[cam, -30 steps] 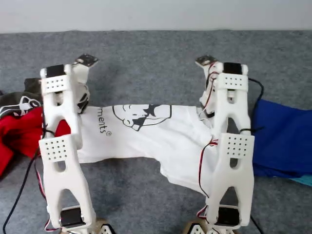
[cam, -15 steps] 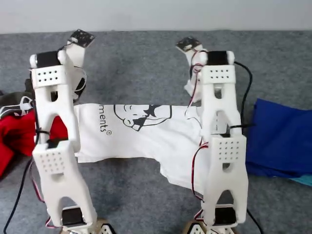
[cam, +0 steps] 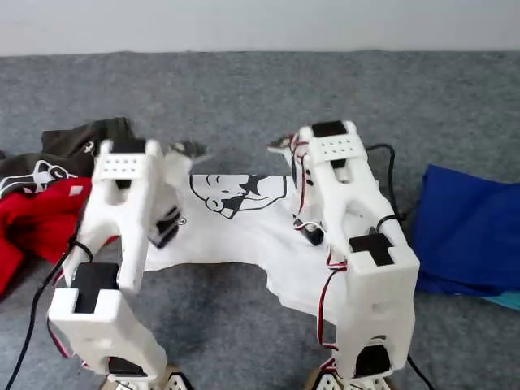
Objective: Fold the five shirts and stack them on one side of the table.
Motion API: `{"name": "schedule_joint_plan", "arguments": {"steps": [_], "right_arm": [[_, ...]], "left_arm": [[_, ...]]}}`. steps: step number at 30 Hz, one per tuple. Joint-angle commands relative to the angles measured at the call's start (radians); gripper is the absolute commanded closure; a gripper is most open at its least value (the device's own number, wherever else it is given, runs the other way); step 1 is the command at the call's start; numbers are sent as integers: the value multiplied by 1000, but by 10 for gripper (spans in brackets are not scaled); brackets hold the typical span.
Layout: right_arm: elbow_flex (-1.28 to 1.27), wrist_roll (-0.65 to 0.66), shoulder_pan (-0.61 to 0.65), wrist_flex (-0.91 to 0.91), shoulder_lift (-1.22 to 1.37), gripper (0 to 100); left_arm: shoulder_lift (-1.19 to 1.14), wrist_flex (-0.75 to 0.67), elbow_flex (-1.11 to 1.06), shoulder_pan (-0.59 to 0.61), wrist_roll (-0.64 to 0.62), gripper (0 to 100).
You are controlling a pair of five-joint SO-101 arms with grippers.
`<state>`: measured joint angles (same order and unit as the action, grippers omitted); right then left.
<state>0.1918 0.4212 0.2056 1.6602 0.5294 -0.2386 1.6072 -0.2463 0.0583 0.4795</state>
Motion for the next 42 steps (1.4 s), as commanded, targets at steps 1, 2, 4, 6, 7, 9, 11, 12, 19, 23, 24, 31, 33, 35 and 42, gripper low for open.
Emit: {"name": "schedule_joint_plan", "arguments": {"steps": [1, 2, 4, 6, 7, 9, 11, 12, 19, 23, 24, 31, 33, 35, 42], "right_arm": [[-9, 3, -84, -90, -1, 987], [-8, 23, -104, -107, 24, 987], [-8, 64, -139, -130, 71, 987], [-6, 71, -163, -134, 99, 989], [-2, 71, -166, -125, 102, 989], [12, 69, -160, -94, 88, 989], [41, 66, -137, -53, 61, 989], [55, 58, -125, -31, 41, 989], [120, 31, -47, 101, -156, 989], [115, 31, -50, 134, -302, 989], [115, 29, -58, 136, -340, 989], [114, -43, -127, 134, -545, 987], [110, -52, -127, 127, -549, 987], [87, -54, -117, 79, -510, 987], [57, -54, -58, -220, -249, 989]], "left_arm": [[58, -104, -117, 35, 48, 985], [58, -127, -142, 51, 52, 985], [58, -158, -177, 84, 54, 985], [58, -166, -197, 106, 75, 985], [63, -160, -202, 110, 83, 985], [71, -129, -194, 110, 84, 985], [98, -97, -170, 106, 84, 985], [124, -83, -154, 106, 83, 985], [381, 49, -35, 74, 81, 985], [491, 86, -24, 2, 80, 985], [503, 86, -24, -17, 78, 985], [454, -18, -21, -110, -37, 984], [419, -57, -19, -107, -55, 984], [374, -87, -22, -106, -68, 984], [175, -247, -18, -8, -86, 984]]}}
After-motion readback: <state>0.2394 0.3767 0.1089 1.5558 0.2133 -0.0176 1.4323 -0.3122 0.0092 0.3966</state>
